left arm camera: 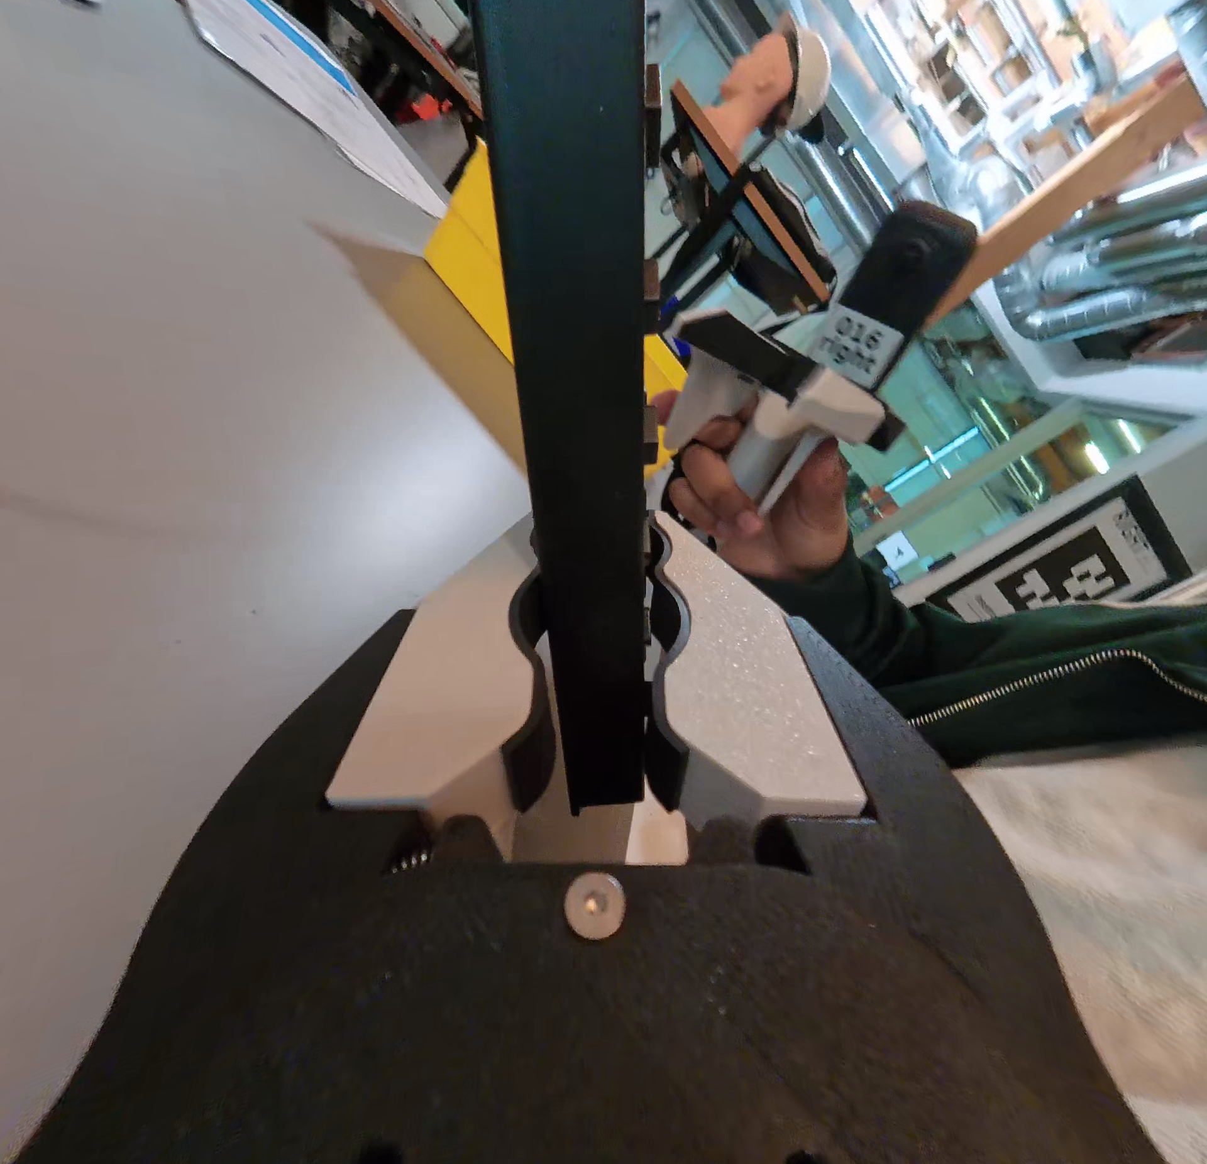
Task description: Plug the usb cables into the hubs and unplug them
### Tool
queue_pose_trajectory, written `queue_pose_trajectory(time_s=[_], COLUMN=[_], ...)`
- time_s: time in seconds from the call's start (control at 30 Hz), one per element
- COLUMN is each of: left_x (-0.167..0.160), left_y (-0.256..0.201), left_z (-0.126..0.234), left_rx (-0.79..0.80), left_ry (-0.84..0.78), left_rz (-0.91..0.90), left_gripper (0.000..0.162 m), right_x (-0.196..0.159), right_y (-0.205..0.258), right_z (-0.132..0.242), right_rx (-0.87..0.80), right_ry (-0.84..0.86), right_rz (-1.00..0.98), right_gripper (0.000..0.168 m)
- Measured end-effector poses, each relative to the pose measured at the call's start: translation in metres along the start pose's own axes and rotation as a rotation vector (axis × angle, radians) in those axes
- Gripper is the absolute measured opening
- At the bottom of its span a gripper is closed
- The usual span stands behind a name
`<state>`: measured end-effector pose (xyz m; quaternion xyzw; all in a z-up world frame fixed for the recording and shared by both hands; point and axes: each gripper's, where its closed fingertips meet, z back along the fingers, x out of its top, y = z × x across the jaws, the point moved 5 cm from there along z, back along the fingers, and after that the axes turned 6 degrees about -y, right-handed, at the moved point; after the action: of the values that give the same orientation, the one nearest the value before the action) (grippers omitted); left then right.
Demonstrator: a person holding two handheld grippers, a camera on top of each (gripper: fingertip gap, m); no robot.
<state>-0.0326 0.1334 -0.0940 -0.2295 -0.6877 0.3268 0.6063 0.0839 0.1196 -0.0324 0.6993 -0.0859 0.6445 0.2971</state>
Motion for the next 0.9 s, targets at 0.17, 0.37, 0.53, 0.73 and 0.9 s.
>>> queue_pose_trajectory(time_s=[0.17, 0.37, 0.53, 0.73, 0.9], left_x=[0.007, 0.011, 0.014, 0.017, 0.017], left_y=[0.016, 0.028, 0.033, 0.036, 0.039], left_z=[0.007, 0.013, 0.018, 0.019, 0.018], left_rx=[0.050, 0.056, 0.055, 0.028, 0.027], left_ry=[-0.049, -0.079, -0.090, -0.101, -0.095], left_rz=[0.041, 0.093, 0.104, 0.132, 0.156], left_gripper=[0.023, 0.023, 0.024, 0.024, 0.024], right_x=[0.005, 0.029, 0.034, 0.018, -0.037], right_y=[0.030, 0.071, 0.115, 0.155, 0.161], right_z=[-0.024, -0.100, -0.195, -0.295, -0.354], right_rx=[0.049, 0.223, 0.451, 0.606, 0.678], right_ry=[0.068, 0.134, 0.259, 0.463, 0.875], right_rz=[0.254, 0.484, 0.452, 0.580, 0.646], right_gripper=[0.000, 0.000, 0.014, 0.039, 0.026])
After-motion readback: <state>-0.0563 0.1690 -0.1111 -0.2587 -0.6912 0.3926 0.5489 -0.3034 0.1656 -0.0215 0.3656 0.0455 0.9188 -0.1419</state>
